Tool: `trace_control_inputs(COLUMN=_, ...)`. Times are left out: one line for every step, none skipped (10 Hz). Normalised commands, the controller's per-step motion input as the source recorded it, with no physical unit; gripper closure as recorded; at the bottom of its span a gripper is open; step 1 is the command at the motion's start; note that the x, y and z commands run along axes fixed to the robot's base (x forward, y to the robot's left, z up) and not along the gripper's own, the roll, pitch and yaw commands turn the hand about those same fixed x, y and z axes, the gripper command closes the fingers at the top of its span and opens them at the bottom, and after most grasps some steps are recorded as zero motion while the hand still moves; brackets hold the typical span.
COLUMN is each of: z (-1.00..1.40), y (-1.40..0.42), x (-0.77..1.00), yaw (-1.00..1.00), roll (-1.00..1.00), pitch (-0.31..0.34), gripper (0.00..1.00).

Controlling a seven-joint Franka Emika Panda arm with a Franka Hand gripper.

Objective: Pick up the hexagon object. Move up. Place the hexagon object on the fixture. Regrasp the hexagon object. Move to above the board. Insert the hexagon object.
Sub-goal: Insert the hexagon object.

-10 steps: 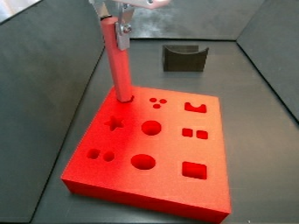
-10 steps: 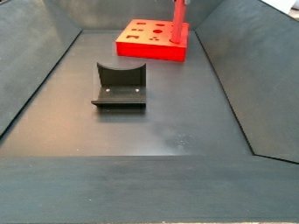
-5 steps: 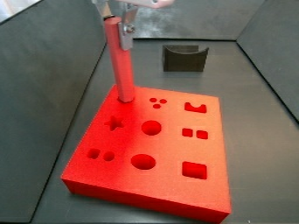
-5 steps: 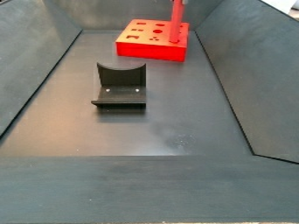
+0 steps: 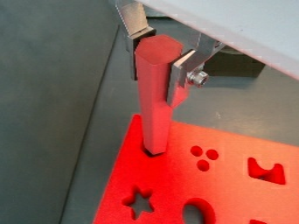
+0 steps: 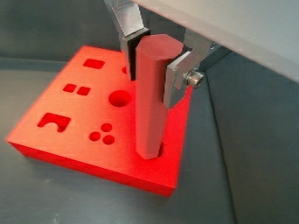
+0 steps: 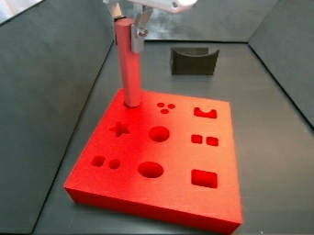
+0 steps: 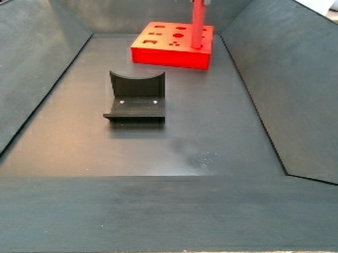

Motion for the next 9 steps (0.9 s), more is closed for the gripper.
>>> trace_control_inputs(z=-0.24, y=0.00, x=0.00, yaw=0.03, roll=0.00, pitch=0.379, gripper=1.00)
trace_control_inputs(z=-0.35, y=0.00, x=0.03, yaw=0.00, roll=0.00, pitch=0.401, gripper=1.00)
trace_control_inputs(z=-0.40, y=-0.01, x=0.24, yaw=0.00, roll=-0.01, pitch=0.349, gripper=1.00)
trace_control_inputs(z=-0.27, y=-0.08, x=0.38, yaw=0.00, roll=-0.03, pitch=0.174, gripper=1.00)
trace_control_inputs(z=-0.19, y=-0.06, x=0.39, yaw=0.00, roll=-0.08, pitch=0.071, gripper=1.00)
trace_control_inputs(z=-0.18, y=-0.01, x=0.33, yaw=0.00, roll=-0.15, pitch=0.021, gripper=1.00)
trace_control_inputs(z=-0.24, y=0.00, x=0.23, yaw=0.00, roll=-0.15, pitch=0.083, gripper=1.00)
trace_control_inputs(z=-0.41, y=0.00, x=0.15, yaw=0.00, roll=-0.09, pitch=0.077, gripper=1.00)
trace_control_inputs(z=-0.45, y=0.00, x=0.14, yaw=0.00, roll=-0.05, pitch=0.093, gripper=1.00)
